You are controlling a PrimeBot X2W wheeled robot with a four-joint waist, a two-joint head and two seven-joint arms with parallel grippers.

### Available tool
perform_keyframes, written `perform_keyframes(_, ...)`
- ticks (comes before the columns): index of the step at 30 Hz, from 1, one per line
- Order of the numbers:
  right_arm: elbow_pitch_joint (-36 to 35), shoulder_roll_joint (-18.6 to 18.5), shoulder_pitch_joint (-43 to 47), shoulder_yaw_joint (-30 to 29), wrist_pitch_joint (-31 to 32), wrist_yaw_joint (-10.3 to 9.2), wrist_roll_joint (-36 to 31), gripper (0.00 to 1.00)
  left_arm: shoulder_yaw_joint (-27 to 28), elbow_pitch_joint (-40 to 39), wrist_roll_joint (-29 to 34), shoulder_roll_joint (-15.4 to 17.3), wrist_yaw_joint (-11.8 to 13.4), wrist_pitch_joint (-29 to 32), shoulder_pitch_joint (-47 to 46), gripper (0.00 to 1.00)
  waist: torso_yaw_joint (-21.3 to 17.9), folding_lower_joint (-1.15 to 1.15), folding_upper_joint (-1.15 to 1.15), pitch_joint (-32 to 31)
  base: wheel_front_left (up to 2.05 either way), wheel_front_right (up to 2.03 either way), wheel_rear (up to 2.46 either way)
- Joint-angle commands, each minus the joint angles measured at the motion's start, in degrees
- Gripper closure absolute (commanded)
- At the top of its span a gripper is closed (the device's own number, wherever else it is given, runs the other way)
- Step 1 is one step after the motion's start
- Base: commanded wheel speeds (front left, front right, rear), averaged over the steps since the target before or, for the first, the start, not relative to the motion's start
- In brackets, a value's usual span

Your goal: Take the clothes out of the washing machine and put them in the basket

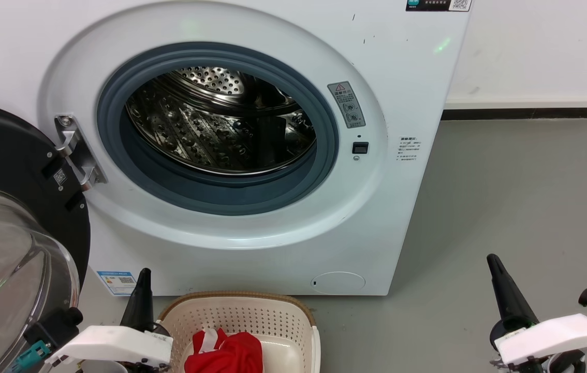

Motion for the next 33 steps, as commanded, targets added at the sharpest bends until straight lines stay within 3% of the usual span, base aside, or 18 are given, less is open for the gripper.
perform_keyframes(1,-0.2,-0.4,-1.7,-0.3,0.2,0.00,2.1,1.00,0.4,-0.3,-2.0,0.1,-0.4,0.4,-1.7,1.00,0.0,0.00,0.00,0.0,0.00,0.00,0.00)
perform_keyframes(33,4.3,-0.5,-4.7,-2.2,2.2,0.00,23.7,1.00,2.5,2.1,-23.4,-0.4,-2.1,5.2,-4.1,1.00,0.4,-0.01,0.00,0.6,0.00,0.00,0.00)
